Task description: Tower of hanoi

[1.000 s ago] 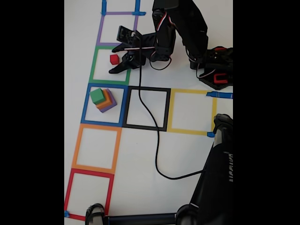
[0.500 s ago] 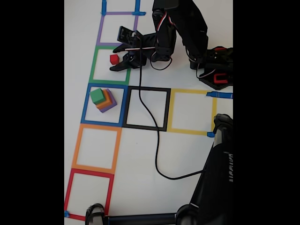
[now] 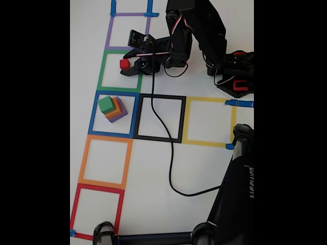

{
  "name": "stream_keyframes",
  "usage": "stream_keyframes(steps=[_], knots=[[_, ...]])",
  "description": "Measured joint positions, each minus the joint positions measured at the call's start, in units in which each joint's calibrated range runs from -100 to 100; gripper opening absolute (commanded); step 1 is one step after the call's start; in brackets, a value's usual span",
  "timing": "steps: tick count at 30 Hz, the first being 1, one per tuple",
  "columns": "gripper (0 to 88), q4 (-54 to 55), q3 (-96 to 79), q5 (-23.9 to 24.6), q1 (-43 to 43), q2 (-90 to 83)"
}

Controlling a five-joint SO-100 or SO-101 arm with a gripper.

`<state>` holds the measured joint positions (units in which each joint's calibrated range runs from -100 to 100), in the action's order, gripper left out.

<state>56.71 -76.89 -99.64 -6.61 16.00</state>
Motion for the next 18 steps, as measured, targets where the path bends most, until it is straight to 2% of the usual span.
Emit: stream_keyframes(steps=[7,18], knots=[[4.7,0.0,-0.62,0.0,0.47,0.0],[2.7,-0.24,-0.89,0.0,1.29,-0.51]])
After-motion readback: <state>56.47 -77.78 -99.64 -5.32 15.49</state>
